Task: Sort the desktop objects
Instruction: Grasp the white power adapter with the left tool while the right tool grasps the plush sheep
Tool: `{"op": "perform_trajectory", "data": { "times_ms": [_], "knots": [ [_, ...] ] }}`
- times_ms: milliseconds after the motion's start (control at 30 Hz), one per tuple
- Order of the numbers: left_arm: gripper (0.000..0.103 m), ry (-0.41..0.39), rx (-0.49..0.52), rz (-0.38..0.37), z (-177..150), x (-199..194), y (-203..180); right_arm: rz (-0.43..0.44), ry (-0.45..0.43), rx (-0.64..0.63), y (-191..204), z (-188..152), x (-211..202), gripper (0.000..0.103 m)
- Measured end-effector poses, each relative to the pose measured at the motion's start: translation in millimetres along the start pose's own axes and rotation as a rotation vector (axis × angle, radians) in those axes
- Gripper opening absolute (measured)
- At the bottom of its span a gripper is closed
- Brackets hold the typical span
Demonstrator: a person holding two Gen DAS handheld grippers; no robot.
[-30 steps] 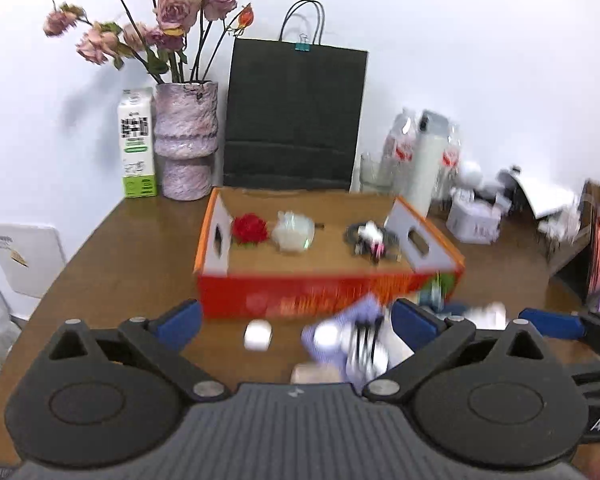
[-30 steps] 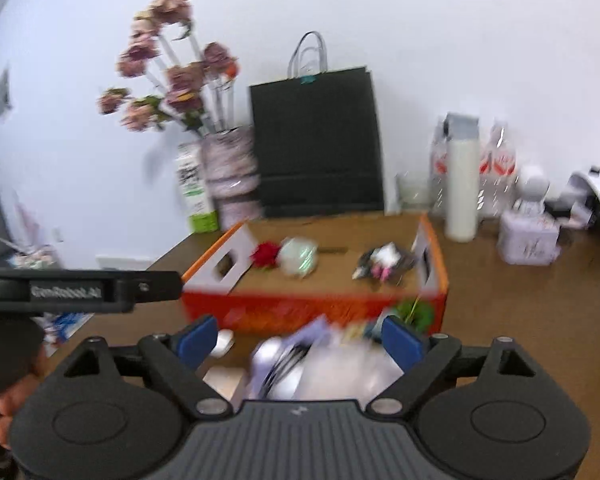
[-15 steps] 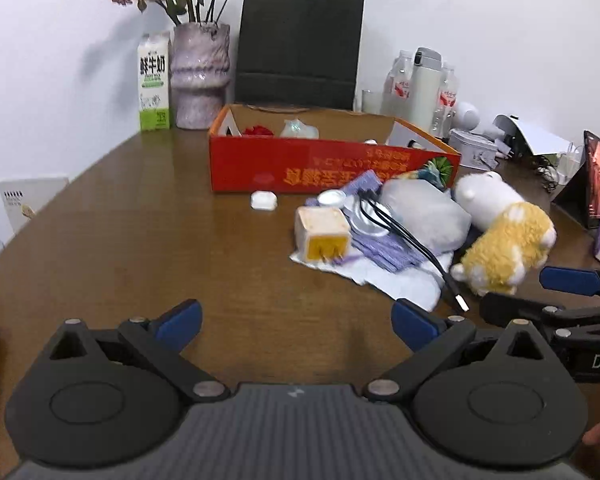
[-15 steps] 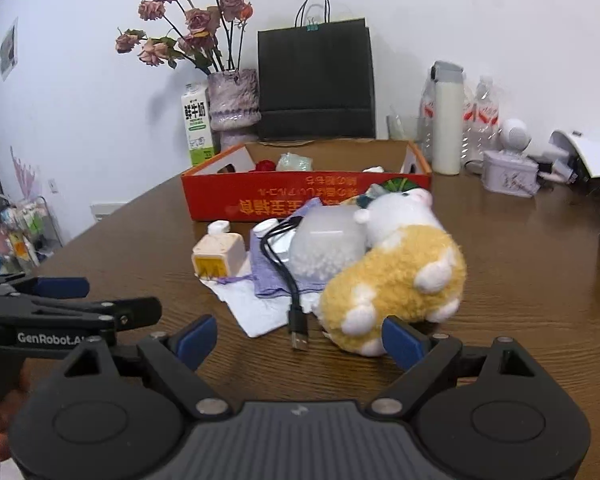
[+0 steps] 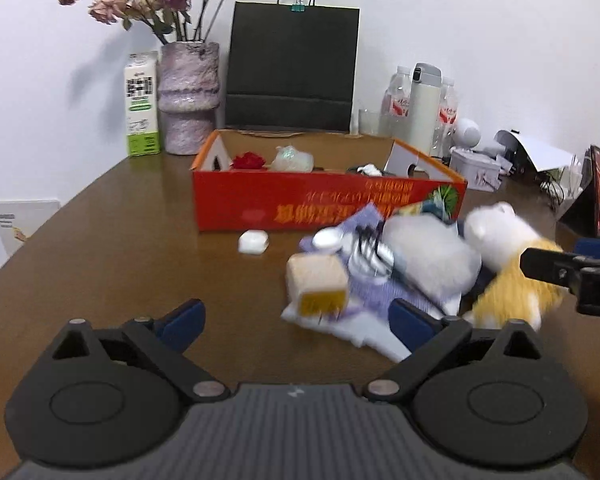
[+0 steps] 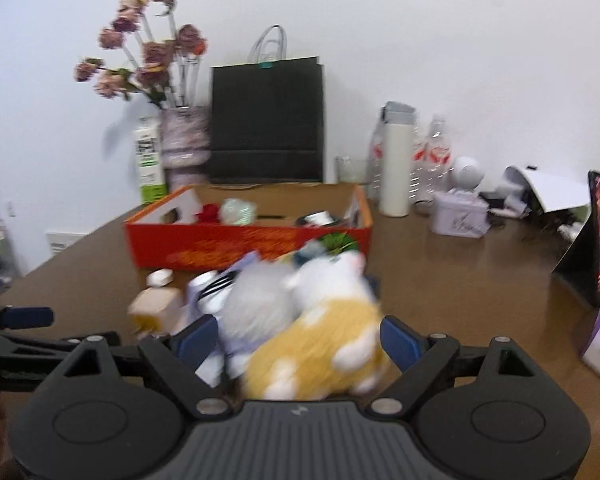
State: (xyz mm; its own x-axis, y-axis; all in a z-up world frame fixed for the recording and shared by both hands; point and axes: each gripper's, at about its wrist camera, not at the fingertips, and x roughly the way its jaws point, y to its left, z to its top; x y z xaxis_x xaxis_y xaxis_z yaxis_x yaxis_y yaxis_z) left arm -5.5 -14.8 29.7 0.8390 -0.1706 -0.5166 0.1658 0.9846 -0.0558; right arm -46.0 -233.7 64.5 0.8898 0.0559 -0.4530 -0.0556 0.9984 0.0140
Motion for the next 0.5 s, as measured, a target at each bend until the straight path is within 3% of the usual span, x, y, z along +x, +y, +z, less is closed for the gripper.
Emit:
{"op": "perform_trajectory", "data": {
  "times_ms": [133,233,300,333,500],
  "knots": [
    [0.082,0.048,0.032,-0.017,17,34,-5,-0.063,0.048,-0.001,-12,18,34,0.08],
    [0.068,0.105,0.018,-0.038,22,55,-2,-0.053,0.106,0.0,-18,22,56,0.076],
    [0.045,0.164,-0.007,-0.066,22,67,2,-0.025,0.147,0.002,-19,22,67,0.059],
    [0.041,0.183,-0.024,-0.082,21,71,3,-0.013,0.175,0.003,-18,21,73,0.051],
    [0.039,0.147,-0.042,-0.063,19,48,5,-0.04,0.125,0.024,-21,20,53,0.045]
  ]
}}
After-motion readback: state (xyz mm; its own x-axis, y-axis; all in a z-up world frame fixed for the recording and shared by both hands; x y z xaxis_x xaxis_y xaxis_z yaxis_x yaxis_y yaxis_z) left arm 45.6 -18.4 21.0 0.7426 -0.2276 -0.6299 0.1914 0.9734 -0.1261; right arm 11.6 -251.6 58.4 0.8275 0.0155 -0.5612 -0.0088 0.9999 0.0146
